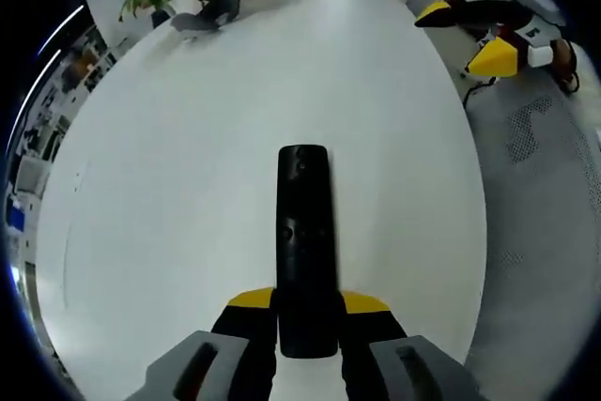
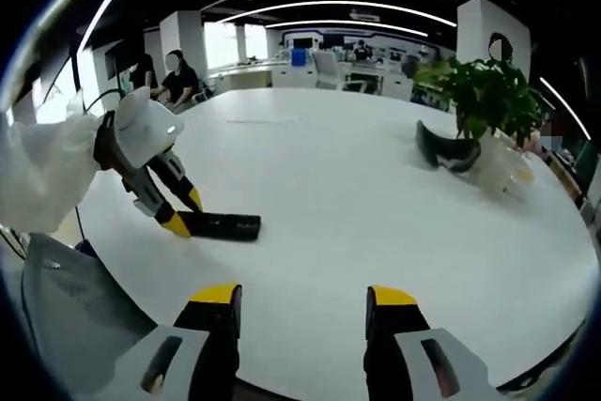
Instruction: Press the specified remote control buttons in sequence, fully releasing each button before pressing the next.
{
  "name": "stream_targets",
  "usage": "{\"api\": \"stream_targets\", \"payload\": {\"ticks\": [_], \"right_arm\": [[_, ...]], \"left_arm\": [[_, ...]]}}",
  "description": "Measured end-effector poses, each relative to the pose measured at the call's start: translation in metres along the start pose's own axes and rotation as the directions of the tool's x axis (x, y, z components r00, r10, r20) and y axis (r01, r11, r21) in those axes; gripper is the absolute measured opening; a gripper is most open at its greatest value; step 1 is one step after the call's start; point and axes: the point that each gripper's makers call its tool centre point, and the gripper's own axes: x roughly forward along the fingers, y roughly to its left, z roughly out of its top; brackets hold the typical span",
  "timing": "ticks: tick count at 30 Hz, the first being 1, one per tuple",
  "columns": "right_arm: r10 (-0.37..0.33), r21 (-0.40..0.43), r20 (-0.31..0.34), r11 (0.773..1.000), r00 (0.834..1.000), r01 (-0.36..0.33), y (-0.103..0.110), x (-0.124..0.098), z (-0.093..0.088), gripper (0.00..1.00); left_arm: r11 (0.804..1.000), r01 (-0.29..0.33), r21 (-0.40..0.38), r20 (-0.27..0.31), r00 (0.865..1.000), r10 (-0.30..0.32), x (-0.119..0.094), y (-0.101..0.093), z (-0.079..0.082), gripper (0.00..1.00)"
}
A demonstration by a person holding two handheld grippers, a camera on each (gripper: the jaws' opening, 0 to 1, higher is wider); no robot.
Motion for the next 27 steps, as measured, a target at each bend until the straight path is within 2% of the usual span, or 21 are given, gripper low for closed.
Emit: {"api": "stream_targets", "payload": {"ticks": [11, 27], "right_arm": [[0.019, -0.002, 0.0, 1.0, 1.0, -0.019, 0.004, 0.0, 0.001, 0.49], [0.054, -0.029, -0.009, 0.998, 0.998, -0.055, 0.012, 0.001, 0.0, 0.44]], "left_arm": [[1.0, 0.002, -0.009, 0.036, 0.999, -0.002, -0.001, -0.019, -0.001, 0.24], [1.0, -0.001, -0.018, 0.045, 0.999, 0.002, -0.001, -0.04, 0.001, 0.24]]}}
